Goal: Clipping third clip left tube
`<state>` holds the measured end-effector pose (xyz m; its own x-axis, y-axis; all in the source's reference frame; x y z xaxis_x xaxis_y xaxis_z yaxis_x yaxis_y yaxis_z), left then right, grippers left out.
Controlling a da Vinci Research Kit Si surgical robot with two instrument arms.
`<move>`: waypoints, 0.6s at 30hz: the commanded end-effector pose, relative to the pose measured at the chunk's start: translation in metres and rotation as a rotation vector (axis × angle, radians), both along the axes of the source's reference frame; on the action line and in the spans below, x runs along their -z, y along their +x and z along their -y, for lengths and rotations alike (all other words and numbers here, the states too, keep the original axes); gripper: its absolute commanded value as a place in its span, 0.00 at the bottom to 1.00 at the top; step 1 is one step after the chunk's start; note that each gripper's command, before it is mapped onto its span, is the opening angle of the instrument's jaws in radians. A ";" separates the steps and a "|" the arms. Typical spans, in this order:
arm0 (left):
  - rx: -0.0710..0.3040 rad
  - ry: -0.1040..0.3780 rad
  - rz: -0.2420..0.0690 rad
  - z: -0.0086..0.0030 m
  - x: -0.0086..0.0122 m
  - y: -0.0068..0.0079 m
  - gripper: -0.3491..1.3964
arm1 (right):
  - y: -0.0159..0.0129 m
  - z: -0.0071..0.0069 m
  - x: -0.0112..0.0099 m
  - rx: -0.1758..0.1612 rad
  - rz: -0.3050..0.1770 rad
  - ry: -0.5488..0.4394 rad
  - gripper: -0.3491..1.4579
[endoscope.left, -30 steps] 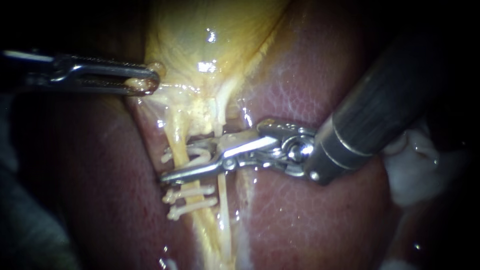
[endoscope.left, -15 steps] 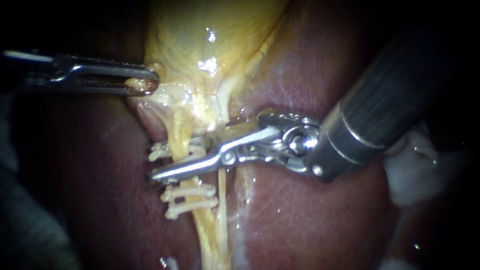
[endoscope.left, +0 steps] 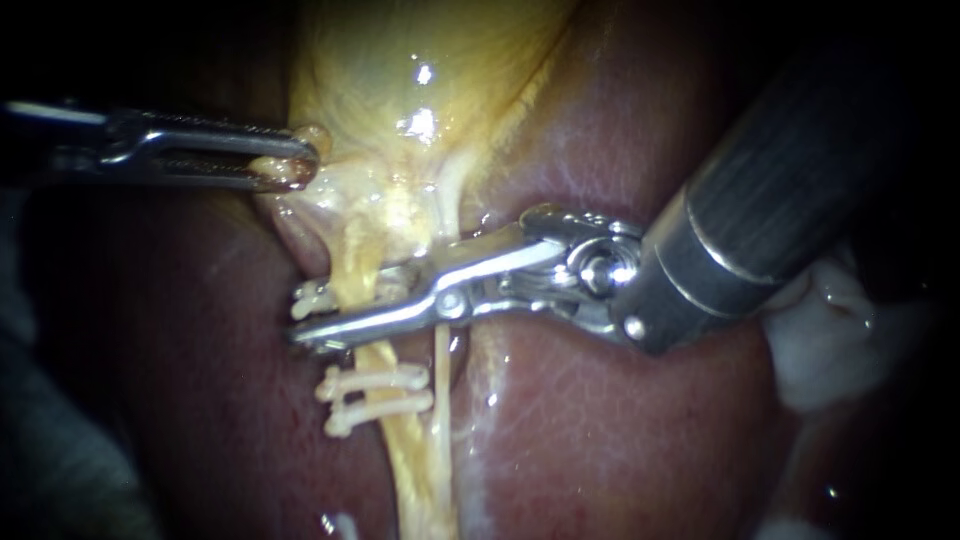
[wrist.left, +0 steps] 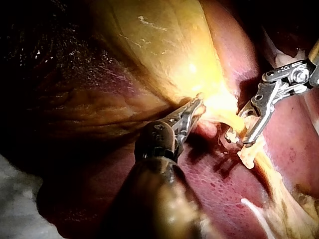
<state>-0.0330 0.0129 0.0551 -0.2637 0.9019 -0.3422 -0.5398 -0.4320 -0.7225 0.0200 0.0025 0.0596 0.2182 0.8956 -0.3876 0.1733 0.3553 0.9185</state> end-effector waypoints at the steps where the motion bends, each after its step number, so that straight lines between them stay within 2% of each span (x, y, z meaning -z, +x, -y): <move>1: 0.000 0.000 0.000 0.0000 0.0000 0.0000 0.00 | -0.0001 0.0000 0.0000 0.002 0.002 0.008 0.22; 9: 0.000 0.000 0.000 0.0000 0.0000 0.0000 0.00 | -0.0005 0.0001 0.0000 0.008 0.018 0.070 0.00; 18: 0.000 0.000 0.000 0.0000 0.0000 0.0000 0.00 | -0.0010 0.0004 0.0000 0.013 0.024 0.098 0.00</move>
<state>-0.0330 0.0129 0.0551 -0.2639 0.9019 -0.3420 -0.5400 -0.4319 -0.7224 0.0190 0.0022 0.0595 0.2384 0.9261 -0.2923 0.1544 0.2610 0.9529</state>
